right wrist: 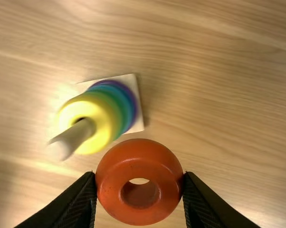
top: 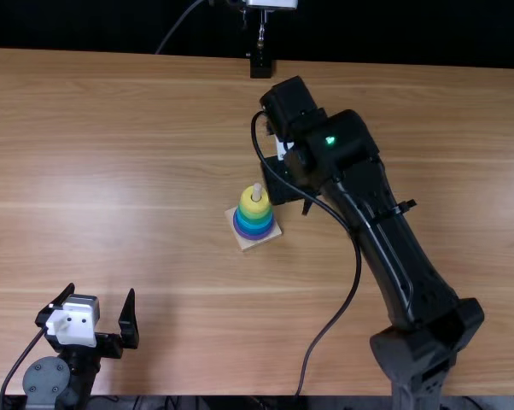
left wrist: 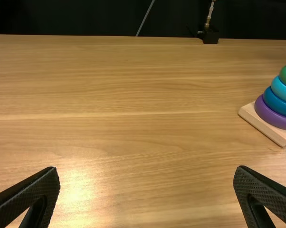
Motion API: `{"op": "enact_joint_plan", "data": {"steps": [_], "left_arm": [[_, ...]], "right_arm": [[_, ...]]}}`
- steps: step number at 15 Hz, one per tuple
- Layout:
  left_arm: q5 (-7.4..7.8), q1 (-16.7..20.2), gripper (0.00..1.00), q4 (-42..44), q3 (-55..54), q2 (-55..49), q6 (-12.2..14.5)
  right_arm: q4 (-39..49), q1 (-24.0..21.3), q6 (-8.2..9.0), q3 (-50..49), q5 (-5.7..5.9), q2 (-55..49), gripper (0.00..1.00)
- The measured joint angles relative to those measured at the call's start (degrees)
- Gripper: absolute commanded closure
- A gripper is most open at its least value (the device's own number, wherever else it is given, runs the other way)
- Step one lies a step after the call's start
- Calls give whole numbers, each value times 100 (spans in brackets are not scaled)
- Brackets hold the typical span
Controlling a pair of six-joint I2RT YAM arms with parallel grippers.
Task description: Build the Hanoi tower: stack the rings onto the peg from bottom to top in this color order: purple, dark blue, light blue, dark green, light green, yellow, orange.
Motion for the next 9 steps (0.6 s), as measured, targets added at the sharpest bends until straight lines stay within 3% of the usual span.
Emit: {"op": "enact_joint_plan", "data": {"steps": [4, 9], "left_arm": [[2, 0, 0, -2, 0, 0, 2], [2, -2, 0, 2, 0, 0, 0]], "right_arm": [[4, 295, 31, 431, 0, -17, 100], [22, 323, 42, 450, 2, -17, 100]]}}
